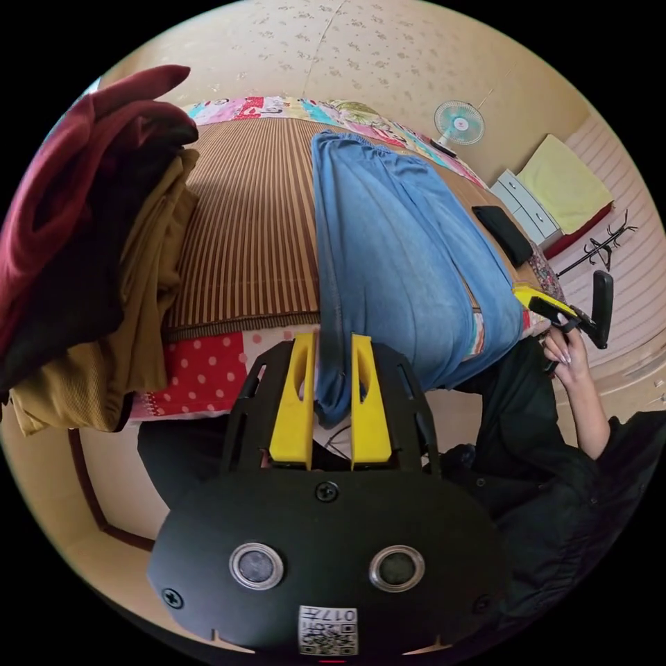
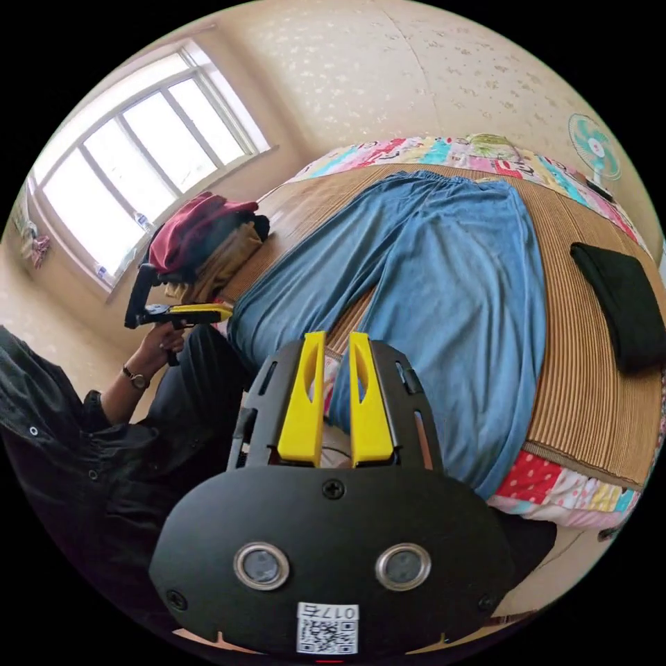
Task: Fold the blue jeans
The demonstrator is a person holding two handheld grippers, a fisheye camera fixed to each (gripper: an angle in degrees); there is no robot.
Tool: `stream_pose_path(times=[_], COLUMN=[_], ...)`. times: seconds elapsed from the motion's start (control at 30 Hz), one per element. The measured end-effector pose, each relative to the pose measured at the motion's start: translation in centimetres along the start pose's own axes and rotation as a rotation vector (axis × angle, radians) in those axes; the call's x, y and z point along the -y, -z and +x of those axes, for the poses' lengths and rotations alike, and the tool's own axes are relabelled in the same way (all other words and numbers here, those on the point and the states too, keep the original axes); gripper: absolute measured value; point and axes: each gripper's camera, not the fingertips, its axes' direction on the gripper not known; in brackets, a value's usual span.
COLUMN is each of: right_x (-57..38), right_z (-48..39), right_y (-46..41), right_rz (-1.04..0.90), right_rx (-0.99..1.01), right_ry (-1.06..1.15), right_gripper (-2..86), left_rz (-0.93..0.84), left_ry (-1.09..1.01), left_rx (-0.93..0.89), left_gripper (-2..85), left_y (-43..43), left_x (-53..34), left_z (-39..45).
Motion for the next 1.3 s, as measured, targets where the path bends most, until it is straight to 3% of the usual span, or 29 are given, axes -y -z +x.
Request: stream_pose_path(times=[0.33, 0.47, 0.6, 1.3], right_x=[-1.0, -1.4, -2.3, -4.4], right_z=[0.9, 0.8, 0.9, 3.8], right_y=[-3.9, -3.6, -3.2, -2.0], right_rz=[-0.063, -0.064, -0.054, 0.03], right_rx=[0.087, 0.076, 0.057, 0.192], right_ry=[-0.048, -0.036, -0.035, -0.13], right_gripper=[9.9, 9.9, 9.6, 7.9], left_rz=[-0.027, 0.057, 0.108, 0.043], left_ry=[-0.041, -0.049, -0.119, -0.026], left_rx=[0.058, 0.13, 0.077, 0.122], left_gripper=[7.8, 7.4, 6.2, 5.4], left_y=[0.4, 2.5, 2.9, 0.9], left_x=[-2.1, -3.5, -4.5, -6.3], left_z=[1.4, 2.0, 3.3, 4.3])
